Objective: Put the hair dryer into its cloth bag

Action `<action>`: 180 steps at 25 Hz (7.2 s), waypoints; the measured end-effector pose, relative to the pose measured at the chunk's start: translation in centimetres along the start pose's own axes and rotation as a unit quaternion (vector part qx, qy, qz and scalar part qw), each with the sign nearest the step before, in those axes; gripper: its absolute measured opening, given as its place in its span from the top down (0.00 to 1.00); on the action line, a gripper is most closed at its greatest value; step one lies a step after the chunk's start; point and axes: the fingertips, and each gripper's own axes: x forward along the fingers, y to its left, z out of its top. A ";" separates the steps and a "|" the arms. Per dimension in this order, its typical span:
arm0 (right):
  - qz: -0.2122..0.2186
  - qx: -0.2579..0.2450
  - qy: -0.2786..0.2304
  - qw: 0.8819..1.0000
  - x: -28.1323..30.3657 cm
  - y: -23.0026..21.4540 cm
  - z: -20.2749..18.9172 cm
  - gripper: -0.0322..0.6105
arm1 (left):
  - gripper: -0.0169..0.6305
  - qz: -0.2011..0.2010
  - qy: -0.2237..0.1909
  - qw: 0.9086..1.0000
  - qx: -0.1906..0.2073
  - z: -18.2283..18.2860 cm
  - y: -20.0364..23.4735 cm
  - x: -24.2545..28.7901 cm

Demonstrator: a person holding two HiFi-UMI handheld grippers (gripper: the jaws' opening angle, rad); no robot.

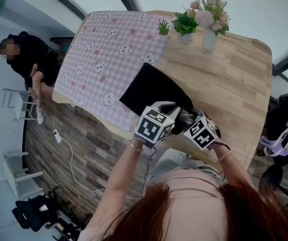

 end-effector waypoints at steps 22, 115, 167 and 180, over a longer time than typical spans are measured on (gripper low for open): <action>0.008 0.023 -0.044 0.999 2.0 -0.5 1.5 0.61 | 0.92 -0.013 0.008 1.000 0.006 0.0 -0.4 0.3; -0.083 0.033 -0.158 0.983 -2.6 -3.9 1.2 0.54 | 0.92 -0.087 0.010 0.990 -0.114 -2.4 -0.9 2.4; -0.084 0.093 -0.210 0.970 -12.0 -3.6 -5.0 0.70 | 0.75 0.097 -0.087 0.989 -0.074 -1.4 -6.8 1.4; -0.081 0.124 -0.243 0.959 -14.5 -4.6 -5.1 0.81 | 0.91 0.160 -0.137 0.974 -0.079 -0.9 -9.5 -2.2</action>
